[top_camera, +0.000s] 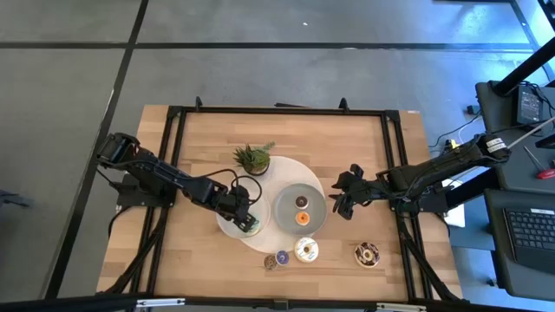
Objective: Pick & Place donuts
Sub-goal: Put the big green donut onto the white plate, then put the big black donut onto the white plate
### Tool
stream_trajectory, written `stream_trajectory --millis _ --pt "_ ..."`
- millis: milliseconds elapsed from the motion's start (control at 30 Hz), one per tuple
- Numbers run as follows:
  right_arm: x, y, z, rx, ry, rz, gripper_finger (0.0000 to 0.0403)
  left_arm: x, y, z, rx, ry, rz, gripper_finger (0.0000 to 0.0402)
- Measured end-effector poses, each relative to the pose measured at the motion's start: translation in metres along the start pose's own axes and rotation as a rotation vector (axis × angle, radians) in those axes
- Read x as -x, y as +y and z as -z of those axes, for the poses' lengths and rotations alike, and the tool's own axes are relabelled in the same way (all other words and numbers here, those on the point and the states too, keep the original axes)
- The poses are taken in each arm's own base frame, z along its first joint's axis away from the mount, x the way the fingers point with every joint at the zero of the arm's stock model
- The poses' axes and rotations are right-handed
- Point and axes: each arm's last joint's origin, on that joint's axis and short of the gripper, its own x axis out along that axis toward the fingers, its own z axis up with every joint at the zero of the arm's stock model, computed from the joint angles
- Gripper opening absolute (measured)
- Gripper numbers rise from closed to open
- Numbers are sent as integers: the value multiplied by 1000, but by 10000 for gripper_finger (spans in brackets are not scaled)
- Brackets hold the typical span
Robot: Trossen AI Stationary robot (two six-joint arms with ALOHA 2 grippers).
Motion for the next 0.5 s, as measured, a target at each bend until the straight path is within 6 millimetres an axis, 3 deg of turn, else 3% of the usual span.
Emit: stream_trajectory --millis 200,500 --pt "0 0 0 0 0 0 170 12 1 -5 -13 -32 12 123" --pt "0 1 -3 -9 -25 -15 170 54 7 -9 -80 -214 0 143"
